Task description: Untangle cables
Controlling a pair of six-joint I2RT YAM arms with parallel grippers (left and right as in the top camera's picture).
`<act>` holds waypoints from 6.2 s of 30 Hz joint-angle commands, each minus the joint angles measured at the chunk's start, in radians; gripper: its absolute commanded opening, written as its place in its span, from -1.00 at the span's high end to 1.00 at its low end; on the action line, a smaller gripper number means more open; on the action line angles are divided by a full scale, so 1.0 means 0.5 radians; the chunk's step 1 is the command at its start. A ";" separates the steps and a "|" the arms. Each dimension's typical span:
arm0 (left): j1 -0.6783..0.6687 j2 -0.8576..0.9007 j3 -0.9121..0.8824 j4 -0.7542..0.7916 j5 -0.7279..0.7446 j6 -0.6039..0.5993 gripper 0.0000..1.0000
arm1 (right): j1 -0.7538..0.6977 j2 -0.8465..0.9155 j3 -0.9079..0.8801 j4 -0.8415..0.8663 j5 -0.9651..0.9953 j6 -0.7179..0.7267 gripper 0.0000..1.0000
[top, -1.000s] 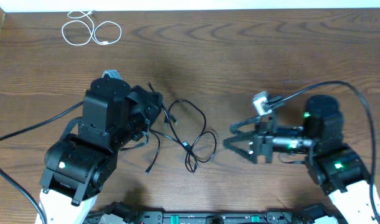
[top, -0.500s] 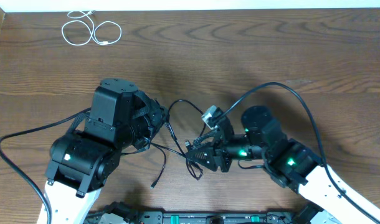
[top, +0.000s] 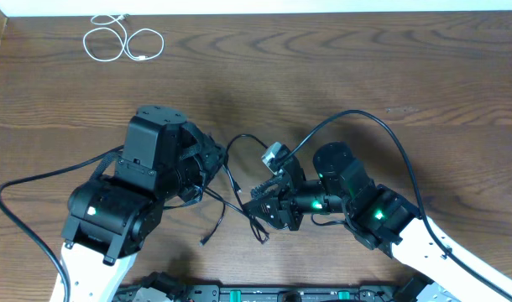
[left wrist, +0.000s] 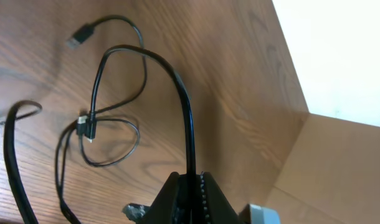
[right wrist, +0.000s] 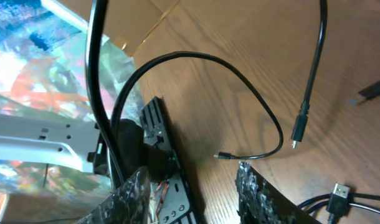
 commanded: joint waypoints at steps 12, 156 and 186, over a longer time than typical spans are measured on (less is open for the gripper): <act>-0.001 0.037 0.014 -0.066 -0.335 -0.010 0.85 | -0.242 -0.079 0.042 -0.043 -0.164 0.156 -0.06; 0.039 -0.285 0.015 0.890 0.490 -0.374 0.85 | -0.313 0.144 0.051 -0.287 0.899 0.752 0.14; 0.039 -0.528 0.015 0.504 -0.740 -0.400 0.85 | -0.223 0.142 0.051 -0.155 -0.178 0.816 -0.25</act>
